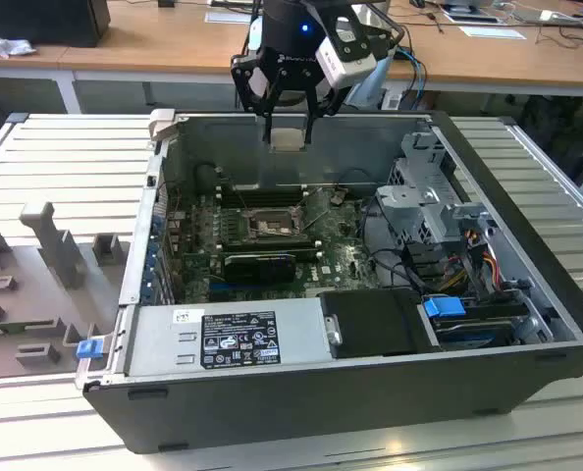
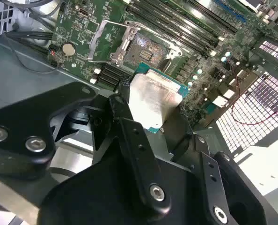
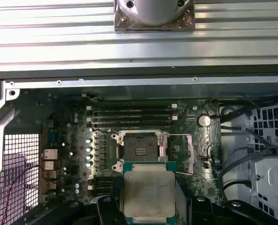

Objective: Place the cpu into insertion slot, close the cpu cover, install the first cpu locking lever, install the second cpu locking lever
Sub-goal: 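Place the cpu into insertion slot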

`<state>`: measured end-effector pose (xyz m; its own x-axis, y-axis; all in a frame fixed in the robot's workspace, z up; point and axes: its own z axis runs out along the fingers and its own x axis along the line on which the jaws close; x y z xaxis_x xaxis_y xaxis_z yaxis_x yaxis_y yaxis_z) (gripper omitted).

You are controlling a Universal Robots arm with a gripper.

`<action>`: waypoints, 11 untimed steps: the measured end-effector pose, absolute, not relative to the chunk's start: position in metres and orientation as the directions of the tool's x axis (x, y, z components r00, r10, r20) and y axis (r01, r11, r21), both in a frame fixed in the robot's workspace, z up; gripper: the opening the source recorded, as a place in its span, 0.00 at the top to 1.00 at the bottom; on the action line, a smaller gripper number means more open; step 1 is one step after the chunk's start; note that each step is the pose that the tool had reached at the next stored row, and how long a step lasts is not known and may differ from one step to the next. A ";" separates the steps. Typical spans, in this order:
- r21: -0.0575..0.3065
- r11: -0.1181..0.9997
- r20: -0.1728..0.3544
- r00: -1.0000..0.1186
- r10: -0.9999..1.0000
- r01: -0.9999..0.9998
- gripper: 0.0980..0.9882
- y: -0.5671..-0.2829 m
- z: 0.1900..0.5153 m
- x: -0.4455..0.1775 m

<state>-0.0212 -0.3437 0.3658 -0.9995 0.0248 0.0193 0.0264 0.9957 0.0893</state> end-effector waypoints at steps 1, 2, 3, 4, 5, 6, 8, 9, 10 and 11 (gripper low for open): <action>0.089 0.996 0.019 -0.999 0.025 0.027 0.52 -0.344 0.366 -0.021; 0.089 0.996 0.019 -0.999 0.028 0.030 0.52 -0.344 0.366 -0.021; 0.089 0.995 0.019 -0.999 0.032 0.034 0.52 -0.344 0.366 -0.021; 0.089 0.995 0.019 -0.999 0.036 0.038 0.52 -0.344 0.366 -0.021; 0.089 0.995 0.019 -0.999 0.042 0.044 0.52 -0.344 0.366 -0.021; 0.089 0.995 0.019 -0.999 0.046 0.048 0.52 -0.344 0.366 -0.021; 0.089 0.995 0.019 -0.999 0.047 0.049 0.52 -0.344 0.366 -0.021; 0.089 0.995 0.019 -0.999 0.047 0.049 0.52 -0.344 0.365 -0.021; 0.089 0.995 0.019 -0.999 0.047 0.049 0.52 -0.344 0.365 -0.021; 0.089 0.995 0.019 -0.999 0.047 0.049 0.52 -0.344 0.365 -0.021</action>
